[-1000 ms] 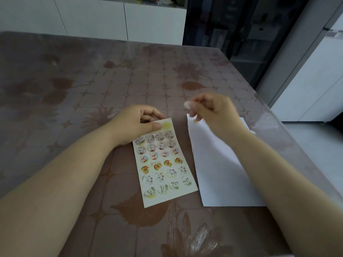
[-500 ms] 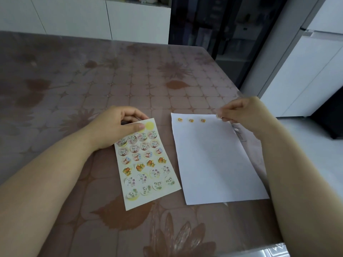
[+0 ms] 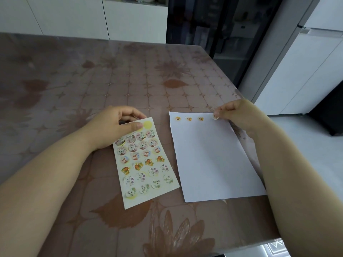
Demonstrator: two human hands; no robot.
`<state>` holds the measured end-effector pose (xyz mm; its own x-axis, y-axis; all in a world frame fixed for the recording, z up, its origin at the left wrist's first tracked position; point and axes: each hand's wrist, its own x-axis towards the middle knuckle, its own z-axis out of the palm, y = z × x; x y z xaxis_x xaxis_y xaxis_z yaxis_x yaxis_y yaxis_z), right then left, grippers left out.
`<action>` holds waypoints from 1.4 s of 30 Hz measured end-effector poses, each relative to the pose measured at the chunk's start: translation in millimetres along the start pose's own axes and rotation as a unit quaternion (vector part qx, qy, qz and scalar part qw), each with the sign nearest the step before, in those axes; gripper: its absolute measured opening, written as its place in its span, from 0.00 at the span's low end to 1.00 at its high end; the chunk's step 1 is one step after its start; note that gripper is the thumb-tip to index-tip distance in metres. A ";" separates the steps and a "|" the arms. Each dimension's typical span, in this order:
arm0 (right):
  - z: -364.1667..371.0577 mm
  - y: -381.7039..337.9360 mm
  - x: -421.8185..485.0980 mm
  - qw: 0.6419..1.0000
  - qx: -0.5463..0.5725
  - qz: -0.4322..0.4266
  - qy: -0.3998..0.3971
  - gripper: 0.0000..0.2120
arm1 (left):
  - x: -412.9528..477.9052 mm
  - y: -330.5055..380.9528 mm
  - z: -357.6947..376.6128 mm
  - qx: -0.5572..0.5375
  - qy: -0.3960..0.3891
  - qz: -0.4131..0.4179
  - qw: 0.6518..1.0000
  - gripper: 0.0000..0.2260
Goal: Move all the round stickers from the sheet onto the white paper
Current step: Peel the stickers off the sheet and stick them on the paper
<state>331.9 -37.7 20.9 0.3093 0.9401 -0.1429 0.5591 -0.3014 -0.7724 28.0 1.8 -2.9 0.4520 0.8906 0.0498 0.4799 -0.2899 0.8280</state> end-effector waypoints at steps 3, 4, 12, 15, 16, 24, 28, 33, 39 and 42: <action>2.5 -1.1 2.5 1.000 -0.011 0.016 0.014 0.02 | 0.0 -0.3 0.5 0.000 0.001 0.009 1.000 0.07; 3.7 -1.0 3.4 1.000 -0.014 0.019 0.018 0.04 | -0.1 -0.7 0.3 -0.002 0.001 0.012 1.000 0.07; 7.8 1.8 7.2 0.999 -0.016 0.010 0.040 0.11 | -2.4 1.8 0.4 -0.010 0.034 0.054 0.998 0.08; 9.8 3.3 9.1 0.998 -0.031 -0.010 0.055 0.11 | -3.2 0.9 0.5 -0.008 0.038 0.064 0.997 0.09; 12.0 4.2 10.0 0.997 -0.052 -0.017 0.058 0.09 | -3.4 0.3 0.1 -0.005 0.036 0.066 0.997 0.10; 24.3 -21.1 -6.4 0.975 -0.122 -0.160 0.098 0.04 | -3.3 -1.0 -1.3 0.004 0.043 0.064 0.997 0.11; 55.9 -64.7 -40.5 0.939 -0.198 -0.227 -0.167 0.11 | -1.3 -3.4 -0.9 -0.010 0.050 0.060 0.997 0.10; 97.6 -88.5 -52.8 0.949 -0.158 -0.218 -0.165 0.18 | 0.5 -3.1 -2.8 -0.072 0.052 0.046 0.995 0.09; 106.5 -70.9 -40.6 0.982 0.002 -0.170 -0.077 0.12 | 1.1 -9.1 -13.4 -0.135 0.079 -0.001 0.988 0.08; 105.9 -60.7 -38.5 0.979 -0.052 -0.193 -0.036 0.12 | -0.3 -12.0 -15.8 -0.123 0.035 -0.017 0.992 0.08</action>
<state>204.7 -38.8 7.7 0.0064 0.9948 0.1019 0.7005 0.0682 -0.7104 10.2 10.5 -4.0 0.3817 0.9229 0.0507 0.2924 -0.1726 0.9406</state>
